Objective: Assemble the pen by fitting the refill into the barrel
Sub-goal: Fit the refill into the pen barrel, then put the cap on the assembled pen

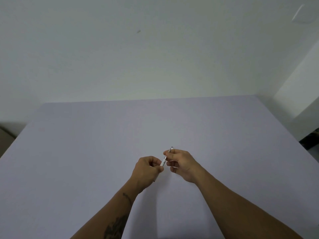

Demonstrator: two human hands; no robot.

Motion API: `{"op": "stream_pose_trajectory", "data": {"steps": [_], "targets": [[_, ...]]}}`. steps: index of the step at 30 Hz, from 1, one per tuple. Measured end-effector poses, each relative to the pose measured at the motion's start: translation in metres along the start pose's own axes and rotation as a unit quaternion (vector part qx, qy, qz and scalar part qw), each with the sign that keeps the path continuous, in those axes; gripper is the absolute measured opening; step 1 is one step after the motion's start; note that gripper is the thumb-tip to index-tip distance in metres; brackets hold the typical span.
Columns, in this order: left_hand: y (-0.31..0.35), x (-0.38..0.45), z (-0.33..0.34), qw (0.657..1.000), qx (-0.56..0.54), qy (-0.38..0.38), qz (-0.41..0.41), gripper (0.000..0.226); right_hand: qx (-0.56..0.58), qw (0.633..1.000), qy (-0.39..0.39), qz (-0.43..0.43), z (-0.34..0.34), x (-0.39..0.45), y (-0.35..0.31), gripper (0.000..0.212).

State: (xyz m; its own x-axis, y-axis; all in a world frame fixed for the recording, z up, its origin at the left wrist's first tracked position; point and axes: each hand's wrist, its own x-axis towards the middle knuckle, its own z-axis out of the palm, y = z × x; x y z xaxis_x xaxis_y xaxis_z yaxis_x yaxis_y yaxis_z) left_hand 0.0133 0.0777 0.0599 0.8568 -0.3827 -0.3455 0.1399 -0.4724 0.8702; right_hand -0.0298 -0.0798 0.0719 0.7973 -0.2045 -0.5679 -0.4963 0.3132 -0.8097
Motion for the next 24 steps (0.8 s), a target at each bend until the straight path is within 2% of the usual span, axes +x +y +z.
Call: {"op": "stream_pose_trajectory", "data": {"steps": [8,14,19,24], "targets": [[-0.009,0.001,0.001,1.0,0.015,0.01,-0.001,0.007,-0.08,0.995,0.049,-0.014,0.004,0.01,0.004,0.008],[-0.019,0.005,-0.001,1.0,0.016,0.01,-0.025,0.007,-0.16,0.986,0.041,-0.035,-0.003,0.015,0.014,0.007],[-0.024,0.014,0.0,0.998,-0.016,0.032,-0.06,0.007,-0.251,0.958,0.138,-0.011,-0.028,0.031,0.021,0.028],[-0.029,0.021,0.005,0.996,-0.034,0.035,-0.076,0.007,-0.339,0.929,0.149,-0.002,-0.046,0.061,0.021,0.042]]}}
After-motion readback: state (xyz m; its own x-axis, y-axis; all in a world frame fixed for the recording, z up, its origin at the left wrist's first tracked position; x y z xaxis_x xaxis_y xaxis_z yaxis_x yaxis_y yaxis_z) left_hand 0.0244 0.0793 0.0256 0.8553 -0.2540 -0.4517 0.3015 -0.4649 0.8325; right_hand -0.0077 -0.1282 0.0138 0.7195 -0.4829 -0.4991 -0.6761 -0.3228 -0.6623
